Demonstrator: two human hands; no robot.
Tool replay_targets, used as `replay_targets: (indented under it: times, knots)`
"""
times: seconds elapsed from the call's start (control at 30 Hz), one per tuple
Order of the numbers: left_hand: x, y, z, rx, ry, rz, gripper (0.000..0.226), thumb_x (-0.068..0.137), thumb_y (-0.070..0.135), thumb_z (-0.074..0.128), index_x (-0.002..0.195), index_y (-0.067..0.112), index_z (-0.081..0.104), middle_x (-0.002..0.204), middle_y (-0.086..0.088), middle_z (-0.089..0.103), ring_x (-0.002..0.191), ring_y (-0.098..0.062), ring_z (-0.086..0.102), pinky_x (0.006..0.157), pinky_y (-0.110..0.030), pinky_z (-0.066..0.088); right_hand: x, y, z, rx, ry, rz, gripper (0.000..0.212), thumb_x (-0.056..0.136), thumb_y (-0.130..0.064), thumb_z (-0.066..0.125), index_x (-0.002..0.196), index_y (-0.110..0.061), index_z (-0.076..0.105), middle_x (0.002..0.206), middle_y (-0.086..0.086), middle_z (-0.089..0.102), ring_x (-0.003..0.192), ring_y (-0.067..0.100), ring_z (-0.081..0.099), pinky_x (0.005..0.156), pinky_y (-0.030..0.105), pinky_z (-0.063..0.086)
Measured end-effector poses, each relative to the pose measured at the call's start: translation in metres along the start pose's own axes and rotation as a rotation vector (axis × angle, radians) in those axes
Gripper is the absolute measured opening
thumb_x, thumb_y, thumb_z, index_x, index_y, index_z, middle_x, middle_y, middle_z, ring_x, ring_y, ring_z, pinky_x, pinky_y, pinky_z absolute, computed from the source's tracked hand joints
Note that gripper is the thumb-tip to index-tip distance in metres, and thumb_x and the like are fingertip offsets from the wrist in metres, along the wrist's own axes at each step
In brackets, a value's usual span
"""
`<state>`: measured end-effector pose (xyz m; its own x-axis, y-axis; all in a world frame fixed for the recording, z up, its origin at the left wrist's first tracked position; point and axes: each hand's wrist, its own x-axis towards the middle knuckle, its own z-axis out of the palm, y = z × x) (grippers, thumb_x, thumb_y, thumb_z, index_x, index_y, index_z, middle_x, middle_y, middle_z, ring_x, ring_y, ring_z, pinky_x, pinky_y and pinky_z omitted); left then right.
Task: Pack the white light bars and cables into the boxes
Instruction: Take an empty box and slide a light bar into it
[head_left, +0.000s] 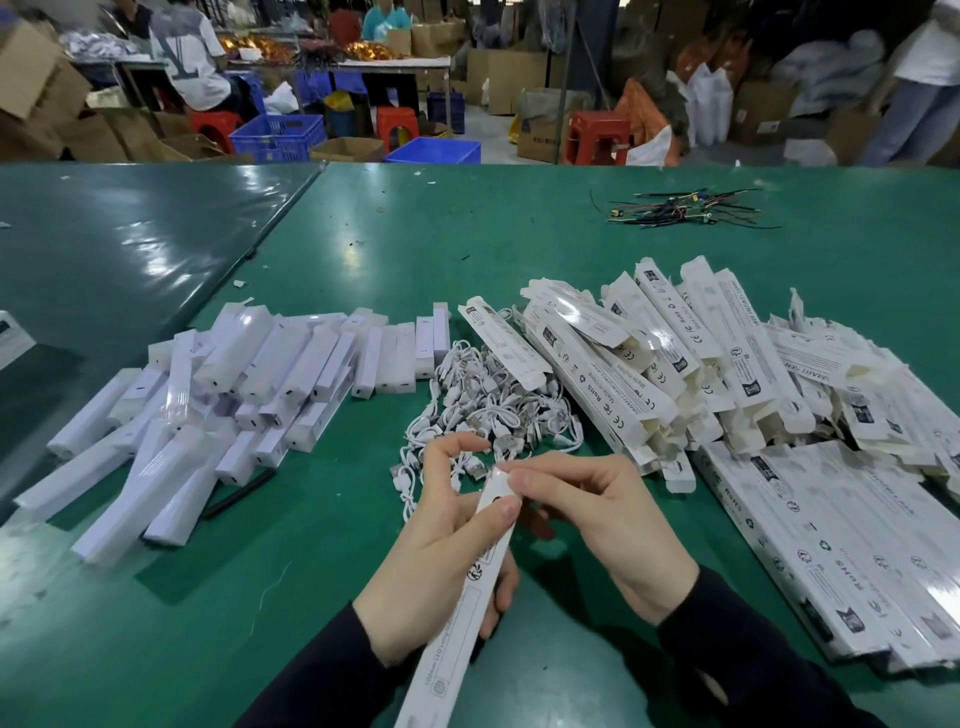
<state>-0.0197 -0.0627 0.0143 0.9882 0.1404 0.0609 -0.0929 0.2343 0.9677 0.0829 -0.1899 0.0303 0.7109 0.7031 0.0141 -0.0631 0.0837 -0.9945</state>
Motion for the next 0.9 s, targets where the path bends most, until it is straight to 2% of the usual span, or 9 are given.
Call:
replay_targets:
  times: [0.2,0.27,0.37,0.47,0.57,0.63,0.7,0.8,0.9]
  knots:
    - [-0.002,0.001,0.000,-0.033,0.000,-0.050,0.042,0.092,0.027,0.053,0.126,0.036,0.029,0.052,-0.006,0.056,0.032,-0.016,0.043,0.036,-0.022,0.040,0.001,0.004,0.000,-0.066,-0.011,-0.103,0.016,0.073,-0.023,0.076,0.085,-0.013,0.081,0.085,0.016,0.072,0.068,0.015,0.061,0.060,0.023,0.050]
    - [-0.002,0.001,-0.001,-0.065,-0.006,-0.083,0.041,0.091,0.031,0.054,0.126,0.042,0.034,0.050,-0.009,0.047,0.032,-0.018,0.040,0.036,-0.022,0.040,0.000,0.008,0.000,-0.211,-0.004,-0.224,0.008,0.083,-0.021,0.075,0.087,-0.015,0.080,0.088,0.008,0.071,0.079,0.023,0.066,0.068,0.038,0.051]
    - [-0.003,0.003,0.000,-0.112,-0.027,-0.078,0.040,0.094,0.032,0.052,0.129,0.045,0.039,0.049,-0.012,0.042,0.035,-0.017,0.037,0.036,-0.022,0.040,-0.002,0.012,-0.002,-0.312,-0.045,-0.318,0.020,0.090,-0.030,0.059,0.091,-0.017,0.075,0.099,-0.004,0.066,0.096,0.023,0.063,0.080,0.047,0.050]
    - [0.003,0.006,0.003,-0.147,0.155,-0.025,0.035,0.095,0.029,0.057,0.130,0.032,0.052,0.055,-0.014,0.044,0.037,-0.018,0.041,0.035,-0.021,0.039,-0.004,0.011,0.005,-0.289,-0.100,-0.231,0.030,0.095,-0.034,0.052,0.113,-0.021,0.071,0.120,-0.005,0.056,0.117,0.021,0.056,0.097,0.037,0.047]
    - [0.009,0.010,-0.003,-0.177,0.459,0.105,0.025,0.089,0.024,0.052,0.107,0.009,0.062,0.076,-0.017,0.057,0.042,-0.015,0.044,0.036,-0.021,0.037,-0.012,0.011,0.018,-0.398,-0.078,-0.215,0.042,0.091,-0.040,0.056,0.131,-0.029,0.052,0.128,-0.013,0.051,0.118,0.009,0.053,0.097,0.027,0.044]
    - [0.010,0.013,-0.007,-0.173,0.582,0.209,0.015,0.097,0.015,0.047,0.098,0.007,0.059,0.078,-0.011,0.063,0.044,-0.014,0.046,0.037,-0.023,0.039,-0.024,0.010,0.030,-0.518,-0.116,-0.225,0.064,0.084,-0.055,0.060,0.140,-0.032,0.040,0.132,-0.020,0.045,0.120,0.004,0.050,0.099,0.022,0.043]
    - [0.009,0.014,-0.008,-0.181,0.675,0.273,0.017,0.102,0.012,0.041,0.095,0.010,0.057,0.077,-0.007,0.064,0.047,-0.014,0.047,0.039,-0.025,0.041,-0.037,0.013,0.045,-0.616,-0.131,-0.285,0.078,0.076,-0.059,0.069,0.143,-0.035,0.038,0.134,-0.027,0.040,0.122,-0.003,0.047,0.098,0.013,0.040]
    - [0.009,0.012,-0.003,-0.187,0.706,0.302,0.017,0.103,0.015,0.039,0.098,0.012,0.056,0.082,-0.006,0.066,0.056,-0.015,0.054,0.047,-0.026,0.048,-0.048,0.020,0.057,-0.673,-0.003,-0.375,0.067,0.075,-0.036,0.072,0.137,-0.035,0.046,0.133,-0.021,0.045,0.115,-0.010,0.049,0.093,0.011,0.042]
    - [0.010,0.008,-0.001,-0.187,0.613,0.197,0.026,0.097,0.030,0.043,0.106,0.013,0.060,0.090,-0.003,0.070,0.077,-0.013,0.063,0.070,-0.028,0.053,-0.050,0.013,0.043,-0.734,0.208,-0.440,0.048,0.080,-0.022,0.067,0.128,-0.022,0.062,0.113,-0.011,0.065,0.095,-0.002,0.061,0.086,0.014,0.047]
